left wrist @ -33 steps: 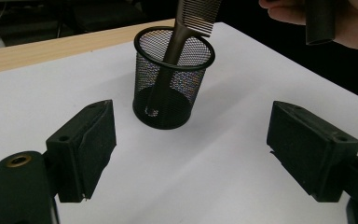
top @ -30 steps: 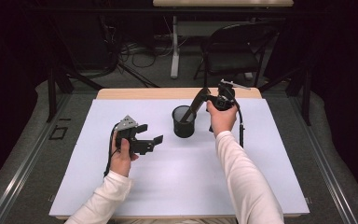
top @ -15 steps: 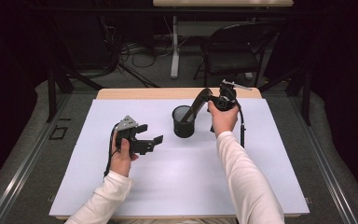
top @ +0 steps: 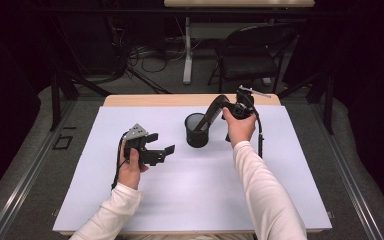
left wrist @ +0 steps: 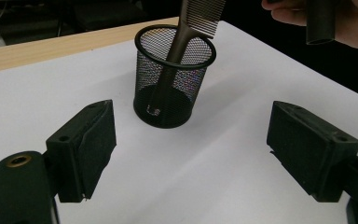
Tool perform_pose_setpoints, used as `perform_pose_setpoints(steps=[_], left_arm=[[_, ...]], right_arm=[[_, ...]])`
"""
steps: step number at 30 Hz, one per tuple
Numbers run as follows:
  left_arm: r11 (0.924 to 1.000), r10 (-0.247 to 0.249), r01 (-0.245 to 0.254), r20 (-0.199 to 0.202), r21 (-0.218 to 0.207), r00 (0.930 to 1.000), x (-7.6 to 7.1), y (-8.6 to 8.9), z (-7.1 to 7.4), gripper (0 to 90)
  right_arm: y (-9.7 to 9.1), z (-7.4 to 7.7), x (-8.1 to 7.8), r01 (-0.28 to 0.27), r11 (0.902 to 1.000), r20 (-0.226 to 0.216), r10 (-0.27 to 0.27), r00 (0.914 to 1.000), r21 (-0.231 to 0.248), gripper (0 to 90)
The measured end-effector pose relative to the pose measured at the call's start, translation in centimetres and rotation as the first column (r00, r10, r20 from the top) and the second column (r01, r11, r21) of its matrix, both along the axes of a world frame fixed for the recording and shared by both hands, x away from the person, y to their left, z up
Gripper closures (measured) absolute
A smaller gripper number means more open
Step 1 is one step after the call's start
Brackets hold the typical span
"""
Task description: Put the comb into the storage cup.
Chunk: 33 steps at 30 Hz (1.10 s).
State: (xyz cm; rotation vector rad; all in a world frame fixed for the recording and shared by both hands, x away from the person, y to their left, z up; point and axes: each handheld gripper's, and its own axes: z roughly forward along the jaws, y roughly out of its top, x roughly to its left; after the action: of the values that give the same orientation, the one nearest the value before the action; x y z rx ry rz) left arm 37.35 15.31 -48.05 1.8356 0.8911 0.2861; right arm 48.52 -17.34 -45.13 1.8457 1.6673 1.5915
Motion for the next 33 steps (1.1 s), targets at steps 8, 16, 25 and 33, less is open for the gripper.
perform_pose_setpoints(steps=[8, 16, 25, 33], left_arm=[[1.0000, -0.002, 0.002, 0.001, -0.002, 1.0000, 0.0, 0.0, 0.0, 16.1], [1.0000, -0.004, 0.004, 0.001, 0.001, 1.0000, 0.0, -0.1, 0.0, 16.1], [1.0000, -0.003, 0.003, -0.004, 0.003, 1.0000, 0.1, -0.1, -0.1, 16.1], [1.0000, -0.001, 0.001, -0.004, 0.002, 1.0000, 0.0, -0.1, -0.1, 16.1]], right_arm=[[-0.2, 0.1, -0.1, 0.014, 0.9997, 0.019, -0.013, 0.9997, -0.019, 54.1], [-0.4, 0.1, -0.2, 0.016, 0.9979, 0.026, -0.014, 0.9996, -0.063, 46.3], [-0.6, 0.3, -0.7, 0.003, 0.9923, 0.044, 0.002, 0.9990, -0.124, 43.1], [-1.2, 0.9, -1.5, -0.007, 0.9852, 0.085, 0.022, 0.9961, -0.171, 41.5]])
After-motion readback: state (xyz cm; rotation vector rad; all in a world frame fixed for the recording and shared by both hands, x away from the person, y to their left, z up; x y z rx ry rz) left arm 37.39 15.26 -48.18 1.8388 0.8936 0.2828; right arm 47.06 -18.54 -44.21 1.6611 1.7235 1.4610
